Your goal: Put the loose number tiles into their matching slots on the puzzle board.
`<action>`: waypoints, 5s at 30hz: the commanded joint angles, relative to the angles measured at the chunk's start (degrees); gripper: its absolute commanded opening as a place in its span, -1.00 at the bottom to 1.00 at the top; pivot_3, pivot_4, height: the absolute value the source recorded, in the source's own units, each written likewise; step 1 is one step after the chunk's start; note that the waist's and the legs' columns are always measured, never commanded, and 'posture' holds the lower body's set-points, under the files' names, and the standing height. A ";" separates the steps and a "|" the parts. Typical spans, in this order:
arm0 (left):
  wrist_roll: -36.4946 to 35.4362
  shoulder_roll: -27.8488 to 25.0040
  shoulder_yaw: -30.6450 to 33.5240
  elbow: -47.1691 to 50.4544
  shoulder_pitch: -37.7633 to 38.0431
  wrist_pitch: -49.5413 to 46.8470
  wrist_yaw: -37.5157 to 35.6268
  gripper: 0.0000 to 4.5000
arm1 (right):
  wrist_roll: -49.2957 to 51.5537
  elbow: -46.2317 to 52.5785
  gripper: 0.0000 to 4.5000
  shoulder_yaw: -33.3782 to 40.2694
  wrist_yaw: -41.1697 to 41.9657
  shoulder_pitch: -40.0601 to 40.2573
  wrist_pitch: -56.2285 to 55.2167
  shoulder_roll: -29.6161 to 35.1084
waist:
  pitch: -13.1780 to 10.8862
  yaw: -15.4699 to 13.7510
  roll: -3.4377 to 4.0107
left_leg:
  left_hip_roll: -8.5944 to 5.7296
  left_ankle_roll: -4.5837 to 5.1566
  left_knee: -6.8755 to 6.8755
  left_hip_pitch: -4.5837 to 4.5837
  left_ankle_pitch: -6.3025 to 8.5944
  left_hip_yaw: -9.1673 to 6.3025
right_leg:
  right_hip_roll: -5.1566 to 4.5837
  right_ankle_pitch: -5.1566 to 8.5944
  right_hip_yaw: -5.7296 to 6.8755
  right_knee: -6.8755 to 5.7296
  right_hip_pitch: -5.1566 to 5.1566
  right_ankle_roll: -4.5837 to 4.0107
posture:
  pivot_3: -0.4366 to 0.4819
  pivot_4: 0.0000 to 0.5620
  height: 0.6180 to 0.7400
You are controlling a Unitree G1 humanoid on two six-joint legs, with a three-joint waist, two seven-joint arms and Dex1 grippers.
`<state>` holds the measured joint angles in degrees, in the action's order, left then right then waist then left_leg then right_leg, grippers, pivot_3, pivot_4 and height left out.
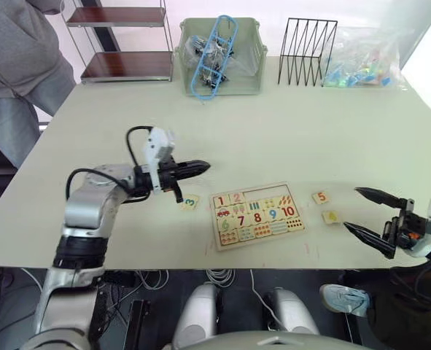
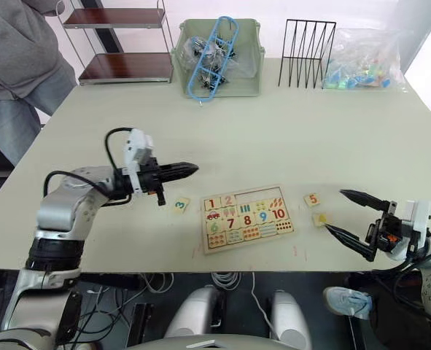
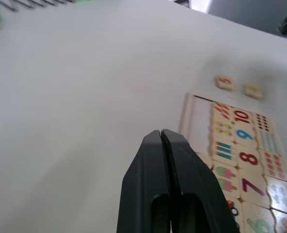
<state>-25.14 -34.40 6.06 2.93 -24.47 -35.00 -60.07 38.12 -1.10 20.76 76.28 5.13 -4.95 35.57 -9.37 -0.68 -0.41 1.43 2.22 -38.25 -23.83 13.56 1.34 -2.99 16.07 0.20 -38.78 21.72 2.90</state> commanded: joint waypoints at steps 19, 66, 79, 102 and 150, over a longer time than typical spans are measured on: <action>-9.74 4.36 21.00 22.75 38.56 5.67 12.26 0.98 | -6.86 -3.00 1.00 2.61 -12.33 2.27 -3.39 -1.26 | 0.01 0.05 0.01 | -0.03 0.03 0.23 0.05 0.06 0.04 | -0.73 0.10 -0.06 0.24 -0.06 -0.21 | -0.05 -0.47 1.00; -5.17 6.02 15.60 25.64 50.53 16.16 18.16 0.98 | -3.04 0.69 1.00 3.93 -9.75 11.30 -3.65 -2.08 | 0.07 -0.09 0.07 | -0.08 0.11 0.56 0.05 0.09 0.09 | -0.94 0.12 0.04 0.82 -0.16 -0.27 | -0.05 -0.47 1.00; -7.62 8.08 13.52 30.92 49.38 12.44 24.28 0.98 | -2.73 -1.49 1.00 3.87 -6.71 8.19 -2.99 -0.82 | 0.07 -0.11 0.07 | -0.09 0.11 0.56 0.05 0.09 0.08 | -0.96 0.12 0.05 0.82 -0.17 -0.27 | -0.05 -0.47 1.00; -1.39 16.07 -3.30 38.91 37.85 -7.04 50.55 0.98 | 1.95 -12.68 1.00 3.28 16.03 -4.95 1.62 8.80 | 0.07 -0.14 0.08 | -0.13 0.14 0.52 0.08 0.08 0.01 | -0.75 -0.02 0.12 0.80 -0.26 -0.04 | -0.05 -0.47 1.00; 8.54 14.77 -6.95 43.16 25.31 -30.42 55.29 0.40 | 2.24 -11.46 1.00 3.59 15.93 -4.26 0.60 8.52 | 0.07 -0.14 0.09 | -0.13 0.12 0.50 0.09 0.07 0.00 | -0.63 -0.03 0.07 0.78 -0.26 -0.01 | -0.05 -0.47 1.00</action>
<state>-16.98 -19.73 -1.74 43.45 0.80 -65.61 -4.78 39.69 -14.34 23.20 92.11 1.09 -4.35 43.99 -9.30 -0.82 -0.32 1.29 2.34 -37.75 -23.75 13.62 1.34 -3.63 16.04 0.27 -38.01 21.45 2.89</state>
